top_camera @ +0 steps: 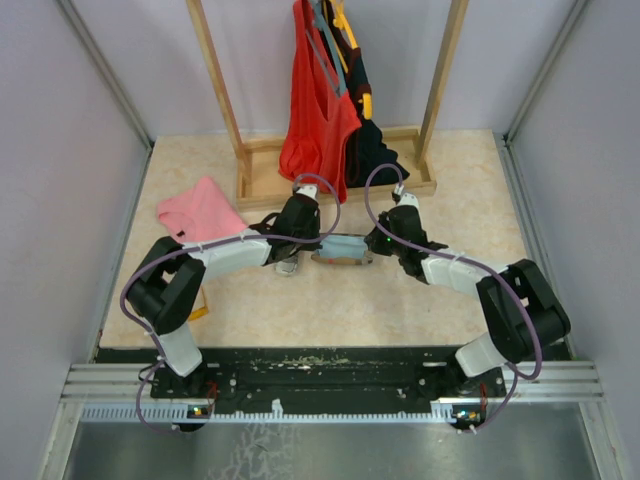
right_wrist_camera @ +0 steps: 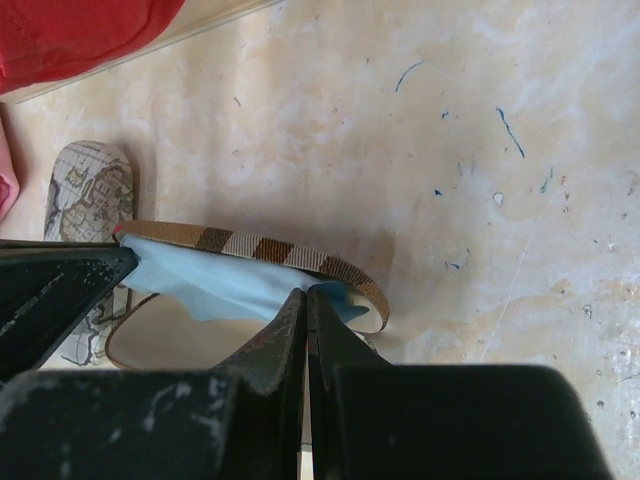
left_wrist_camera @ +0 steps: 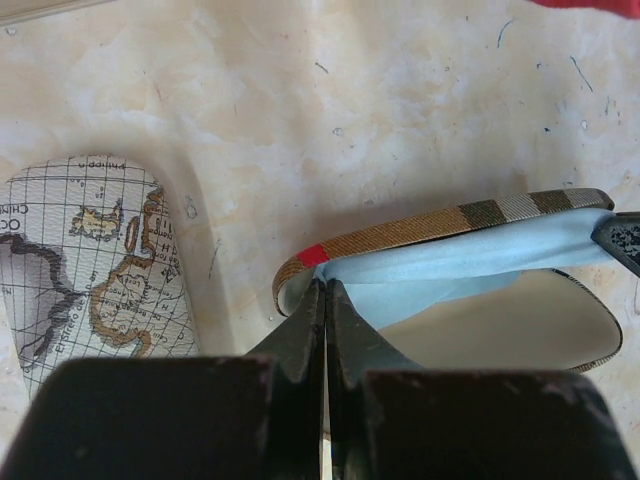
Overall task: Organize the sunglasses
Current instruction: Place the glasses cleaning cloth in the sunglasses case, then adjust the sunglasses case at the center of the board.
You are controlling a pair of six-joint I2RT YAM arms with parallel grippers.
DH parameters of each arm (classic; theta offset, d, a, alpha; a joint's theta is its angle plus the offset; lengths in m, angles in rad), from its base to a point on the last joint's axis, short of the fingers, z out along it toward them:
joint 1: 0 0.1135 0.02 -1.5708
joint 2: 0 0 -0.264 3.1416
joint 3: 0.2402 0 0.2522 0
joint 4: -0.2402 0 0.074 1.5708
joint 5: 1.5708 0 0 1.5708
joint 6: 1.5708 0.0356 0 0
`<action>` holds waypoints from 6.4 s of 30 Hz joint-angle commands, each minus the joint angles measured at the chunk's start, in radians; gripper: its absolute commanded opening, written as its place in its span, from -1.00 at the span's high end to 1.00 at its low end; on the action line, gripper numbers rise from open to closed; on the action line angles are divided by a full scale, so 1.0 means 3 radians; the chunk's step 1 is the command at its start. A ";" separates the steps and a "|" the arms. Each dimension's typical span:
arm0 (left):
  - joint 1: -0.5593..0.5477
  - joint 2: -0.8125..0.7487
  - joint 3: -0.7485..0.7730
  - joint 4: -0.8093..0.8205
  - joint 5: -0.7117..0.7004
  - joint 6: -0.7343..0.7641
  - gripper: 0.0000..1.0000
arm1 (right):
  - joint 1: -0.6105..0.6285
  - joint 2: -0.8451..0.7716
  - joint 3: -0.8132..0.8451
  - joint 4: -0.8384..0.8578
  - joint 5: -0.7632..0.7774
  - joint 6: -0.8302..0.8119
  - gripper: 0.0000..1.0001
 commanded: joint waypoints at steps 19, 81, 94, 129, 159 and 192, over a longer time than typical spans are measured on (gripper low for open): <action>0.0054 0.0100 0.0132 0.0064 0.0040 0.0015 0.99 | -0.0073 0.0119 0.0153 0.0262 0.0014 -0.0005 1.00; 0.0085 0.0007 0.0078 0.0056 0.0018 -0.0051 0.45 | -0.0129 -0.0120 0.0152 0.0146 0.0009 -0.0079 0.70; 0.0085 -0.0129 0.0045 0.0032 0.0020 -0.0058 0.17 | -0.0132 -0.0378 0.0152 -0.0183 -0.0033 -0.0304 0.48; 0.0085 -0.1230 -0.0685 -0.0737 -0.0279 -0.0557 0.03 | -0.0054 0.0452 0.0913 -0.0983 0.0023 -0.0888 0.54; 0.0085 -0.1365 -0.0869 -0.0704 -0.0289 -0.0587 0.03 | 0.0309 0.0000 0.0581 -0.1238 0.0049 -0.0687 0.54; 0.0097 -0.1903 -0.0926 -0.0946 -0.0707 -0.0659 -0.23 | 0.0316 -0.0149 0.0765 -0.1217 0.0001 -0.0649 0.04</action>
